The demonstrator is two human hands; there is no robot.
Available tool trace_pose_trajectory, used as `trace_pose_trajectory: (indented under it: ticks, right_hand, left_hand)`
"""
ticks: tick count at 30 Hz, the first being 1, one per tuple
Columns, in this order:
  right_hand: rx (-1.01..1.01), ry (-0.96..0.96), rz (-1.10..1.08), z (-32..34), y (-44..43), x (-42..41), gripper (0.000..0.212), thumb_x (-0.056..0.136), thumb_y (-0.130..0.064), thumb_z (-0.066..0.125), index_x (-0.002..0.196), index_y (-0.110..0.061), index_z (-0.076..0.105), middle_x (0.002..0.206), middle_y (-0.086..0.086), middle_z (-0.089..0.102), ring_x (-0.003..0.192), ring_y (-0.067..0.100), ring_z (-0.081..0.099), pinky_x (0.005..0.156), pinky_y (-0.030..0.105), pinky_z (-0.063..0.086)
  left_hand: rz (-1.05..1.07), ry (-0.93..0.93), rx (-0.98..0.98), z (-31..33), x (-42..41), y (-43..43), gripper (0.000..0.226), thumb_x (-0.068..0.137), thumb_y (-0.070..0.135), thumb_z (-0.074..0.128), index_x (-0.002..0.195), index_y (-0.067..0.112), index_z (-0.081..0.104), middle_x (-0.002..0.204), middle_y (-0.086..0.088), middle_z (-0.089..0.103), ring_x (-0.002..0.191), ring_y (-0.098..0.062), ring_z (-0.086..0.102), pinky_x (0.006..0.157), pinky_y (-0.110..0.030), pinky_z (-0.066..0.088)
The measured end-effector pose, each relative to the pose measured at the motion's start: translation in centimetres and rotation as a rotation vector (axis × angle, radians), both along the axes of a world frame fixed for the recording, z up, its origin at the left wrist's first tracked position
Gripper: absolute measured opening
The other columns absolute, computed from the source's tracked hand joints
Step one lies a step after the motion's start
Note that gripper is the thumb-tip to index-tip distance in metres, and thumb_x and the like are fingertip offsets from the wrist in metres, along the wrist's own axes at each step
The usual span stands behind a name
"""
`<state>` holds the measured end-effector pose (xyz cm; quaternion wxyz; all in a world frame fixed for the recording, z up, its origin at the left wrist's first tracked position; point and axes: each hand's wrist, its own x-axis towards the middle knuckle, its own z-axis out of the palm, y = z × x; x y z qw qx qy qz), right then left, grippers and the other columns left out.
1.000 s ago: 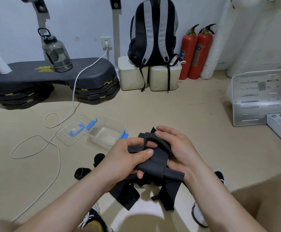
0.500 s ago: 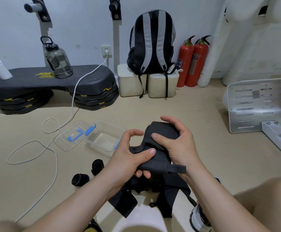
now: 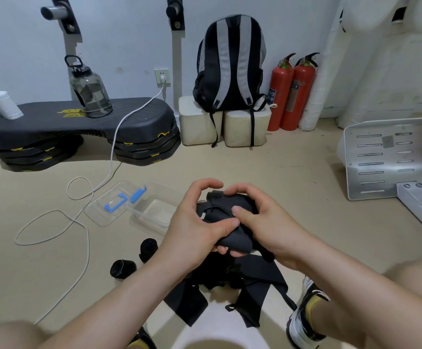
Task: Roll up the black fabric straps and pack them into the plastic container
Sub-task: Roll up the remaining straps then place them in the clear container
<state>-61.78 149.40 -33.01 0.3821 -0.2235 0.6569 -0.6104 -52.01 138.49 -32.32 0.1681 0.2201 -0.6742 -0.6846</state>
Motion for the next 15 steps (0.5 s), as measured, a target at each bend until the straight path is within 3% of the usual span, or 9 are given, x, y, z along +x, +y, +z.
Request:
trace_pose_trajectory:
  ticks: [5,8,11,13,15]
  right_hand:
    - [0.115,0.373,-0.162,-0.2,-0.7,-0.9,0.029,0.097,-0.007,0.049,0.096,-0.029,0.068,0.105,0.006,0.065,0.057,0.018,0.060,0.038,0.022,0.043]
    - [0.040,0.347,-0.196,0.4,-0.6,-2.3,0.029,0.096,-0.004,0.055,0.094,-0.028,0.071,0.105,0.008,0.066,0.055,0.021,0.063,0.039,0.024,0.046]
    - [-0.013,0.335,-0.173,0.9,-0.2,-3.0,0.029,0.096,-0.005,0.057,0.097,-0.031,0.070,0.105,0.003,0.065,0.059,0.021,0.064,0.041,0.025,0.047]
    - [-0.022,0.399,-0.146,0.9,-0.1,-3.3,0.033,0.094,-0.005,0.059,0.100,-0.037,0.067,0.108,-0.004,0.065,0.078,0.016,0.067,0.050,0.026,0.053]
    - [0.002,0.501,-0.124,0.8,0.0,-3.4,0.037,0.092,-0.006,0.061,0.103,-0.041,0.062,0.111,-0.012,0.065,0.099,0.009,0.065,0.077,0.028,0.057]
  left_hand:
    - [0.051,-0.037,0.021,-0.3,-1.2,1.1,0.025,0.089,0.009,0.070,0.100,0.015,0.049,0.098,-0.016,0.062,0.057,-0.020,0.068,0.049,-0.025,0.054]
    - [0.016,-0.101,0.020,0.7,-2.0,0.5,0.017,0.094,0.022,0.064,0.095,0.011,0.052,0.085,-0.007,0.065,0.061,-0.009,0.067,0.054,-0.024,0.056]
    - [0.064,-0.160,-0.025,1.7,-2.5,-2.0,0.025,0.094,0.036,0.061,0.082,0.014,0.058,0.075,0.003,0.065,0.062,-0.007,0.063,0.065,-0.030,0.052]
    - [0.061,-0.201,-0.016,1.9,-2.6,-3.1,0.031,0.093,0.040,0.062,0.076,0.013,0.059,0.069,0.002,0.064,0.056,-0.010,0.062,0.067,-0.031,0.049]
    - [0.033,-0.214,0.003,1.6,-2.7,-3.2,0.032,0.089,0.039,0.067,0.076,0.011,0.061,0.065,0.003,0.063,0.052,-0.010,0.060,0.066,-0.029,0.048]
